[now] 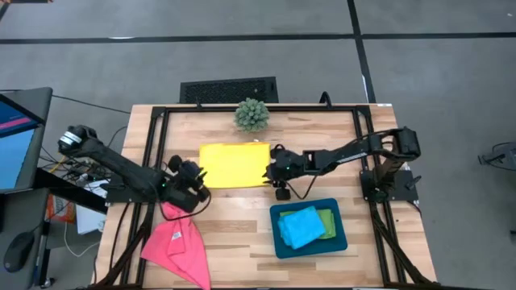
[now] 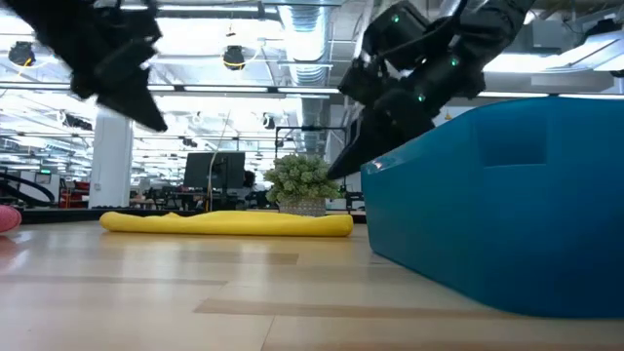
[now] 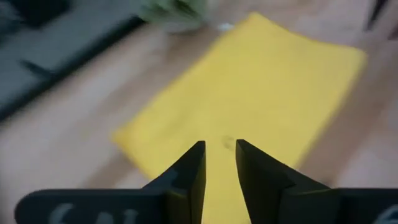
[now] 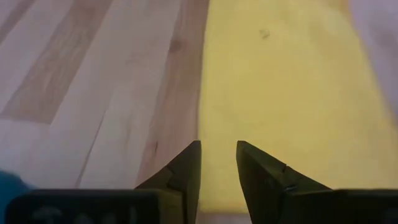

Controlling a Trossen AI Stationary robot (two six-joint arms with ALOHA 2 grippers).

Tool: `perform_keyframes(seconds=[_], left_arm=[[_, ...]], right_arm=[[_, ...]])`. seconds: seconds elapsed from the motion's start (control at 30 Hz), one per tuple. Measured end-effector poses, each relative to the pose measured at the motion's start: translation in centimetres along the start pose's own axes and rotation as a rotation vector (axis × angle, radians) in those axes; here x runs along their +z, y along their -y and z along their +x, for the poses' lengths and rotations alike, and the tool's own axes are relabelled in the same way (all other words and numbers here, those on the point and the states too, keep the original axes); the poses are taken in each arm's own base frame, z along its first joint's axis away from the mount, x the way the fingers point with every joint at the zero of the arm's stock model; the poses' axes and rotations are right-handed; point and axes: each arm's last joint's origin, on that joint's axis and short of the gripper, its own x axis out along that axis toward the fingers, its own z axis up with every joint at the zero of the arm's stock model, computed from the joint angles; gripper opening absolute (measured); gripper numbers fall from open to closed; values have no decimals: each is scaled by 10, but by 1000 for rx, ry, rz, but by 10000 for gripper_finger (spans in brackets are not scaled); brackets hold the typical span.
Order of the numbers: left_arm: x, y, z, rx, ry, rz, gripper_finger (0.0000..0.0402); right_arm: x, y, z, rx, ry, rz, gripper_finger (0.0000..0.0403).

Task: Fold microfiber towels
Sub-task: Fold the yellow microfiber towel

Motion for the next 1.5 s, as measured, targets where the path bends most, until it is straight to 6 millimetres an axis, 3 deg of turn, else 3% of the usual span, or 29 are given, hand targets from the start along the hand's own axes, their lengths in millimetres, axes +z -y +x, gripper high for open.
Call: perform_keyframes(seconds=[0.17,0.33,0.47,0.73,1.17,1.5], left_arm=[[-42,-2,22,-138,31,-43,69],[-64,-12,40,-125,38,-103,68],[-70,-15,44,-131,0,-123,68],[-74,-15,45,-167,-66,-111,68],[-81,-2,56,-183,-75,-5,68],[-90,-1,61,-172,-136,59,68]], right_arm=[[-12,-8,18,26,-59,18,121],[-22,-7,30,42,-87,83,120],[-34,-4,37,21,-147,96,120],[-35,-3,38,20,-149,94,120],[-1,1,-6,5,-36,-1,123],[-26,-2,1,7,-55,-19,118]])
